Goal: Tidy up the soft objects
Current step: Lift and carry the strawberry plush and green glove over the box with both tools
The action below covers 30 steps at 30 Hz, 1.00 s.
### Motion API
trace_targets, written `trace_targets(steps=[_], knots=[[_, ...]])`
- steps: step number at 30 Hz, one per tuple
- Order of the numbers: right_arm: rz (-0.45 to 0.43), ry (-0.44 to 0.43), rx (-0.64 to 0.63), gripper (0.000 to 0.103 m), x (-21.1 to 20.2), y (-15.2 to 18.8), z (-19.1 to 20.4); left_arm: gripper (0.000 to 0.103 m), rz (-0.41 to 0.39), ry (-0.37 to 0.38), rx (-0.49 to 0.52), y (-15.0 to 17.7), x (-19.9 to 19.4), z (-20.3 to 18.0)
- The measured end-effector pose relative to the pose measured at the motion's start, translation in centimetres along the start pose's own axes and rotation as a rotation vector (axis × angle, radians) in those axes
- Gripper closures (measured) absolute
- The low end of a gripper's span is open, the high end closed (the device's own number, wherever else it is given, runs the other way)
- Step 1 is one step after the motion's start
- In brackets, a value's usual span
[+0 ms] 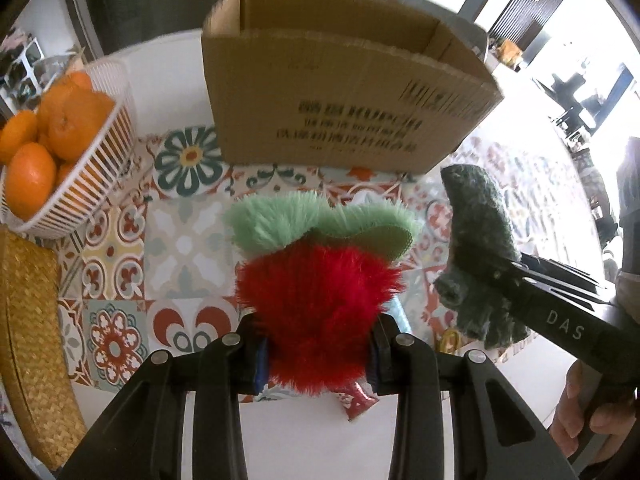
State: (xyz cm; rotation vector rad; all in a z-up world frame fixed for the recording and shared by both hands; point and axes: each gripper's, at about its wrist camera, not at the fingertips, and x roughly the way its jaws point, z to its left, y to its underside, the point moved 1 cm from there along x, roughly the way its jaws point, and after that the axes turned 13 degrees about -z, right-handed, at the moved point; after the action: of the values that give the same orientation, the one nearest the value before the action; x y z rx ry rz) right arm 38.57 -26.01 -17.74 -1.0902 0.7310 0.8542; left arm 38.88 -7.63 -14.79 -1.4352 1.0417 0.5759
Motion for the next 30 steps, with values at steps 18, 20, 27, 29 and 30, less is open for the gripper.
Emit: trace_targets(steps=[18, 20, 27, 29, 30], knots=[[-0.250, -0.041, -0.082, 0.072, -8.0, -2.5, 4.4, 0.067, -0.245, -0.006, 0.034, -3.8, -7.6, -1.3], [-0.277, -0.047, -0.089, 0.072, -8.9, -2.8, 4.8, 0.067, -0.267, 0.005, 0.039, -4.3, -8.4, -1.5], [-0.353, -0.075, -0.112, 0.072, -11.8, -4.1, 6.0, 0.067, -0.343, 0.019, 0.059, -6.3, -11.2, -1.9], [-0.373, -0.083, -0.119, 0.072, -12.4, -4.5, 6.3, 0.067, -0.363, 0.019, 0.065, -6.9, -11.8, -2.1], [-0.383, -0.087, -0.120, 0.072, -12.8, -4.8, 6.5, 0.067, -0.373, 0.018, 0.068, -7.2, -12.1, -2.1]])
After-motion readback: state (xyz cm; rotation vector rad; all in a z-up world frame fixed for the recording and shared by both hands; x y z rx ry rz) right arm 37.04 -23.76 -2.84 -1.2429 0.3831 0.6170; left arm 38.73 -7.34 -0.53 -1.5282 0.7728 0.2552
